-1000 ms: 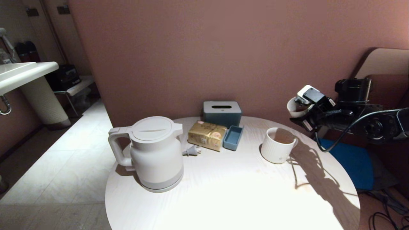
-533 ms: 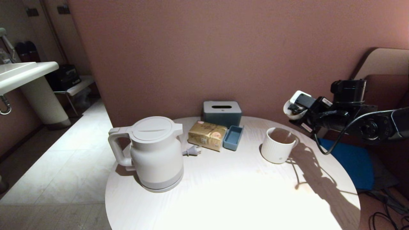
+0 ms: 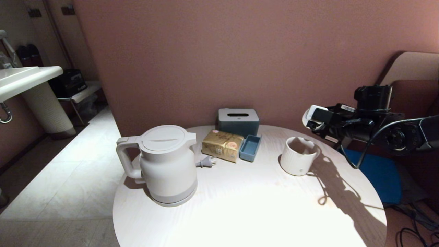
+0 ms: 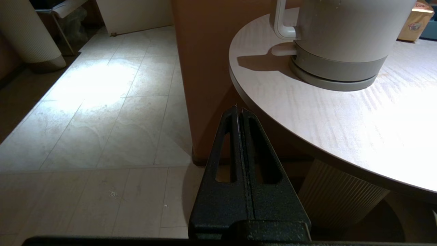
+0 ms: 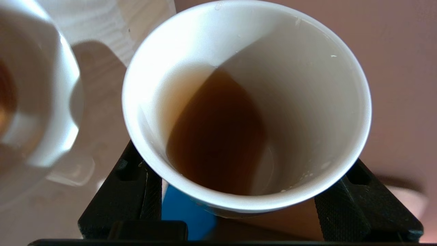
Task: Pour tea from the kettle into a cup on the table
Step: Pour water into another cup
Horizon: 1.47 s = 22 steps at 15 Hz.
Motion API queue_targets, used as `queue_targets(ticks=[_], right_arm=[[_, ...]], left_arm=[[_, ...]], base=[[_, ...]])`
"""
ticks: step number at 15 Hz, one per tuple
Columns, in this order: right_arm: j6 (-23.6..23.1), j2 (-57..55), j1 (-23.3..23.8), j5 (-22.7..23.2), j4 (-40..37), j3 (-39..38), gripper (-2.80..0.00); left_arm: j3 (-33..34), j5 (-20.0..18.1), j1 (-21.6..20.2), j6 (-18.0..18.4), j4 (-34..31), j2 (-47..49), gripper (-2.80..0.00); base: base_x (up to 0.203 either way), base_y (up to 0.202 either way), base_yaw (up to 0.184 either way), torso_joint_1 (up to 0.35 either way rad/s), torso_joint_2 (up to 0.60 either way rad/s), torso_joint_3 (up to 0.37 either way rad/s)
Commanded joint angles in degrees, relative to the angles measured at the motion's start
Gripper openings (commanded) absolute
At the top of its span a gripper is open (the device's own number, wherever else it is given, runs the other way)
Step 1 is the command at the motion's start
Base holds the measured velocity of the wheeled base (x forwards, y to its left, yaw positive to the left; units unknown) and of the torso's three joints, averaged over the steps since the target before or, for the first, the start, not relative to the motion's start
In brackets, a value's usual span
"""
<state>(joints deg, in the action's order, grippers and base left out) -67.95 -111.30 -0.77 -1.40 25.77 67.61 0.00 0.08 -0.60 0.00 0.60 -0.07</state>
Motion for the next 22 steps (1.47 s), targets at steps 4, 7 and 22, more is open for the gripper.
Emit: queue_targets(ticks=[4,7,22], right_arm=[[-9.6,0.4,-0.2,0.1,0.2,-0.3,-2.8],[-15.6,0.4,-0.4,0.1,0.2,-0.4,-2.8],[-43.7,0.4,-1.1,0.4,10.5,-3.2,-2.8]], left_arm=[[0.0,0.0,0.0,0.0,0.0,0.1,-2.8],[0.0,0.0,0.0,0.0,0.0,0.1,-2.8],[0.0,0.0,0.0,0.0,0.0,0.1,-2.8]], base=[[0.0,0.0,0.0,0.0,0.0,0.0],[0.0,0.0,0.0,0.0,0.0,0.0],[0.0,0.0,0.0,0.0,0.0,0.0]])
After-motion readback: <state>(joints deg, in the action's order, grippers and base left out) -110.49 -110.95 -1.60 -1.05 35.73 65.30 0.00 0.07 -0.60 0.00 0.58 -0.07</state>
